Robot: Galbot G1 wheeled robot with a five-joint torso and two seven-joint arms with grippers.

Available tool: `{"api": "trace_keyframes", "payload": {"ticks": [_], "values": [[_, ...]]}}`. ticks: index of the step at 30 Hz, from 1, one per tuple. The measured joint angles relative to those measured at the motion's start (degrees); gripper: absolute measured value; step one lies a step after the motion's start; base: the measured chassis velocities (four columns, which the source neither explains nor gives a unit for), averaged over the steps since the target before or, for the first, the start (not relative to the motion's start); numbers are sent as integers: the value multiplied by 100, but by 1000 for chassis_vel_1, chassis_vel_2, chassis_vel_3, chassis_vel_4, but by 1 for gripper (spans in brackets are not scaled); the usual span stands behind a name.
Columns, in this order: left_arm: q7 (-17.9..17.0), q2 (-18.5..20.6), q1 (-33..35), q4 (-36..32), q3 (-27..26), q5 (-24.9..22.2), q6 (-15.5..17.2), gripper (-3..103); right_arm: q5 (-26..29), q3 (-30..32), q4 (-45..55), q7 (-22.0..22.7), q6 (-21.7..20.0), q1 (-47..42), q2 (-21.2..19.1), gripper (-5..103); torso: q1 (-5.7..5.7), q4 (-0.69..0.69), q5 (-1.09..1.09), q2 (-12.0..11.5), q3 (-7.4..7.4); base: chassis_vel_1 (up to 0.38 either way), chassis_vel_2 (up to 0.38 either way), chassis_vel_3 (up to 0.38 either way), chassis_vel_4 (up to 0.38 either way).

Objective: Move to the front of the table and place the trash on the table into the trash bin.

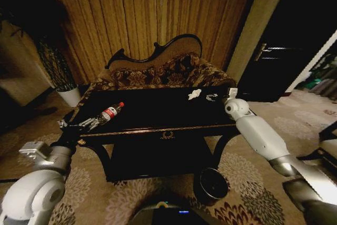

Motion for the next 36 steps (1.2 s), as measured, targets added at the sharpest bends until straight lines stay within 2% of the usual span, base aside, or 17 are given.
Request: {"api": "trace_keyframes", "payload": {"ticks": [13,16,21,22,24,27,28,29,31,32,33,35,36], "values": [[9,-9,-2,0,-73,-19,-18,100,-180,-144,-337,-4,32,183,104,101,0,1,0,0,0,0,0,0,0],[32,-17,-4,0,-71,-21,-27,100,-244,-186,-352,-10,59,186,92,89,0,1,0,0,0,0,0,0,0],[71,-28,4,0,-81,-21,-33,100,-297,-197,-352,-30,101,155,81,78,0,0,1,0,0,0,0,0,0],[79,-27,1,0,-84,-22,-36,100,-303,-198,-352,-30,114,150,81,68,0,0,0,0,0,0,0,0,0],[80,-25,0,0,-87,-23,-38,100,-304,-198,-353,-30,119,149,81,68,0,1,0,1,0,0,0,0,0],[88,-13,-1,0,-106,-27,-45,100,-311,-199,-353,-31,144,129,68,50,0,1,0,0,0,0,0,0,0],[88,-13,-1,0,-106,-27,-45,100,-311,-199,-353,-31,144,129,68,50,0,1,0,0,0,0,0,0,0],[90,-12,-1,0,-107,-28,-45,100,-318,-199,-352,-31,162,120,59,44,0,1,0,1,0,0,0,0,0],[92,-10,-1,0,-107,-28,-46,100,-320,-199,-349,-31,172,114,53,44,0,1,0,1,0,0,0,0,0],[93,-5,-2,0,-106,-29,-48,100,-321,-199,-346,-32,179,111,47,34,0,1,0,0,0,0,0,0,0],[94,5,-6,0,-106,-30,-49,100,-322,-199,-342,-34,192,108,39,28,0,1,0,1,0,0,0,0,0],[94,10,-9,0,-106,-30,-49,100,-323,-199,-338,-35,202,105,34,28,0,1,0,1,0,0,0,0,0],[95,17,-14,0,-106,-31,-49,100,-324,-200,-333,-36,211,100,28,23,0,1,0,1,0,0,0,0,0]]}}
